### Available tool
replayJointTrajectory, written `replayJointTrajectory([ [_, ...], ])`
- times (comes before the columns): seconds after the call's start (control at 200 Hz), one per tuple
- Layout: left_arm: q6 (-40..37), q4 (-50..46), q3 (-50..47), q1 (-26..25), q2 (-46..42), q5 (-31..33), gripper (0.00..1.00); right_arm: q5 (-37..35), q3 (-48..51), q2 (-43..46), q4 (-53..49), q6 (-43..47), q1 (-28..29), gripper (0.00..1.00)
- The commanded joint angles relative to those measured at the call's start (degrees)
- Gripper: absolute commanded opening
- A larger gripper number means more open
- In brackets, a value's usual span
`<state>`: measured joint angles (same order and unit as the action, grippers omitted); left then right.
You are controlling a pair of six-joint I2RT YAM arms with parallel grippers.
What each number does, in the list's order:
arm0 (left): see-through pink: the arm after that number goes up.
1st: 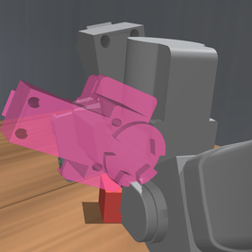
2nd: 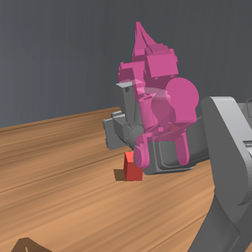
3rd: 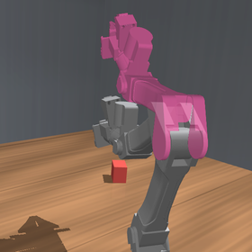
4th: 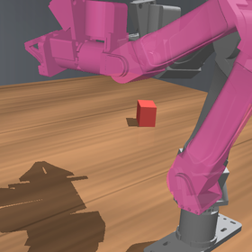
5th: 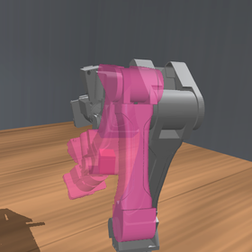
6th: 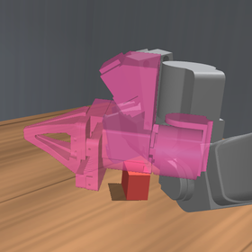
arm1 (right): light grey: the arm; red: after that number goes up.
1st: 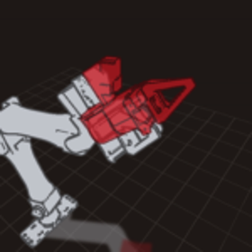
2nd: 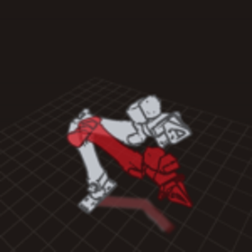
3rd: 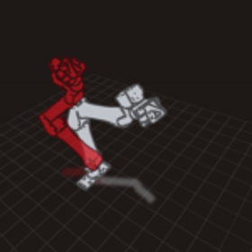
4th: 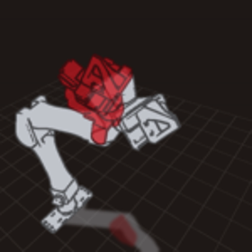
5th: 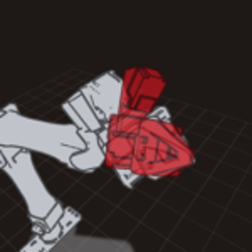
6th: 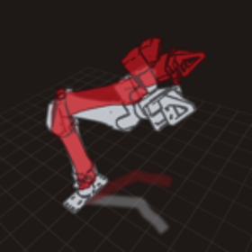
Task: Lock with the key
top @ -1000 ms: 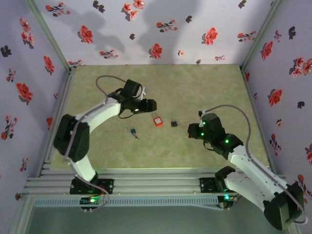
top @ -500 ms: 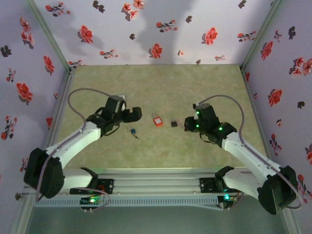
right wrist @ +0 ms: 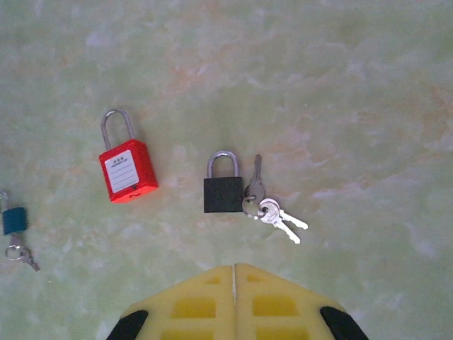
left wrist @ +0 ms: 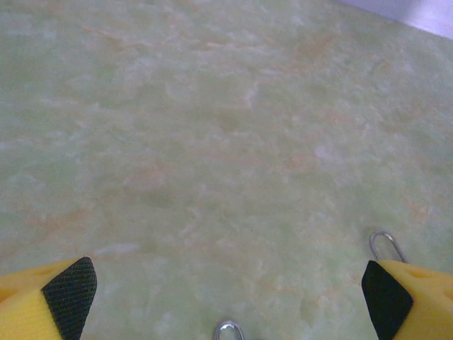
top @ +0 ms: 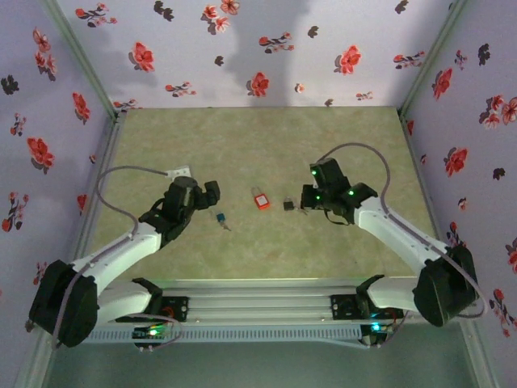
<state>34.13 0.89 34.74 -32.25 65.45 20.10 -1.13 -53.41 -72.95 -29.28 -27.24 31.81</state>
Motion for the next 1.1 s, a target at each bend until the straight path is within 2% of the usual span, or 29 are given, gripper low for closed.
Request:
replayJointTrajectory([
  [0.0,0.33,3.17,0.04,0.11,0.70,3.19,1.00,-4.18,-4.52,-3.05,-4.22,2.68,1.01,0.00],
  [0.195,0.51,6.62,-2.70,0.17,-0.92,4.57,1.00,-5.98,-8.30,-7.47,-6.84,3.91,2.28,0.00],
  [0.375,-0.29,7.40,-2.90,0.21,-0.36,5.91,1.00,-13.68,-12.49,-11.31,-9.83,5.27,4.55,0.00],
  [1.095,0.14,6.12,-2.35,0.17,-0.42,6.05,1.00,-10.54,-30.99,-34.04,-15.98,8.70,7.38,0.00],
])
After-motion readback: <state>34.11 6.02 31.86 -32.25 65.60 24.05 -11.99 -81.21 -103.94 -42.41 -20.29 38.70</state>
